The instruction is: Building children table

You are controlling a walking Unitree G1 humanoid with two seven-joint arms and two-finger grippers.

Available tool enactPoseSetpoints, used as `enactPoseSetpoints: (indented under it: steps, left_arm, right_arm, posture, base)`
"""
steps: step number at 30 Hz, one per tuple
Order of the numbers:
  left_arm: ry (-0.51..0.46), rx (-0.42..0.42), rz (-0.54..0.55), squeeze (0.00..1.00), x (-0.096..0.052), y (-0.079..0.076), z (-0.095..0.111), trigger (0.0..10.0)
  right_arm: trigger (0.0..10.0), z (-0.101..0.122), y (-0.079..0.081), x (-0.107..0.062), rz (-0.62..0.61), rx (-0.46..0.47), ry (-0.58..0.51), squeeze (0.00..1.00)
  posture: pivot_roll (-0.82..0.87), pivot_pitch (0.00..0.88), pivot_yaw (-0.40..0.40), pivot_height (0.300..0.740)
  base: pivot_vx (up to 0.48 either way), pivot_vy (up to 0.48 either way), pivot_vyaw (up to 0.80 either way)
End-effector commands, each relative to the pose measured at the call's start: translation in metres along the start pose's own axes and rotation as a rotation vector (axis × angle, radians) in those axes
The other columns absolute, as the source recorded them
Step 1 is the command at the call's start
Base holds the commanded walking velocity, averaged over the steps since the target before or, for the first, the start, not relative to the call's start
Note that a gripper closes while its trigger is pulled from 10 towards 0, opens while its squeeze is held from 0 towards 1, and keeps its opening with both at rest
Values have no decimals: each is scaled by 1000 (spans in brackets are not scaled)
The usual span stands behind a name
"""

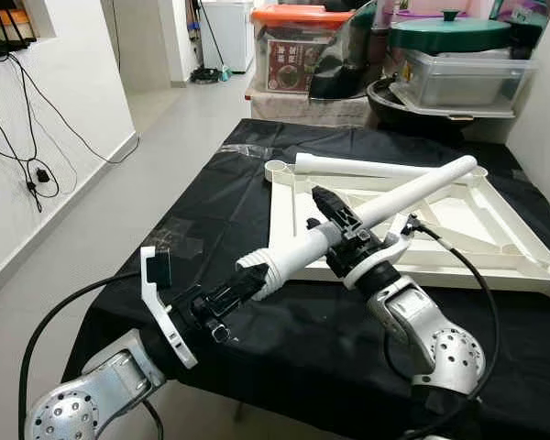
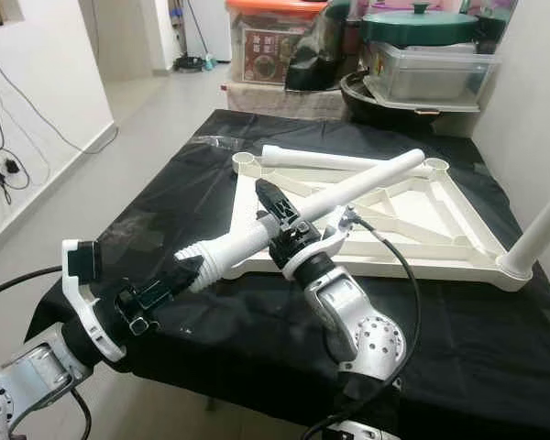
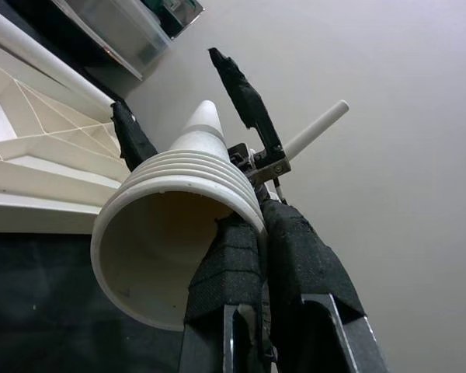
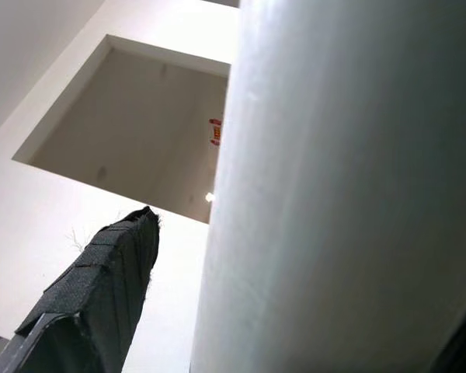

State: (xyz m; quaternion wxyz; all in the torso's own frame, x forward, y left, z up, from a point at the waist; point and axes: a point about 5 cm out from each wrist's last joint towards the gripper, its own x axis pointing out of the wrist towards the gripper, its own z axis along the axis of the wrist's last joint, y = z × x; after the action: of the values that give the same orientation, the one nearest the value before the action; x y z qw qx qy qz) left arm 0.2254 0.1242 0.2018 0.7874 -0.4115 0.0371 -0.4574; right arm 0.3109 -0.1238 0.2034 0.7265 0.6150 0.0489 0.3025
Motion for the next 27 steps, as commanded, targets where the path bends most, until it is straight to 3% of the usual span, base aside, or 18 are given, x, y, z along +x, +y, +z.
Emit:
enactPoseSetpoints:
  steps: [1, 2, 3, 27]
  left_arm:
    - [49, -8, -55, 0, 3, -9, -6, 10000]
    - [49, -8, -55, 0, 3, -9, -6, 10000]
    - [49, -13, -53, 0, 3, -9, -6, 10000]
    - [90, -67, 45, 0, -11, 0, -16, 10000]
  right_arm:
    - [8784, -1, -3, -1, 4, 22, 5, 0]
    - [8784, -1, -3, -1, 4, 22, 5, 0]
    - [0, -1, -3, -1, 4, 20, 6, 0]
    - [0, 13, -4, 0, 4, 12, -41, 0]
  posture:
    - [194, 47, -47, 740]
    - [194, 47, -47, 740]
    - [194, 47, -47, 740]
    - [195, 49, -49, 740]
  base:
    - [0, 0, 0]
    - [0, 0, 0]
    - [0, 0, 0]
    - [0, 0, 0]
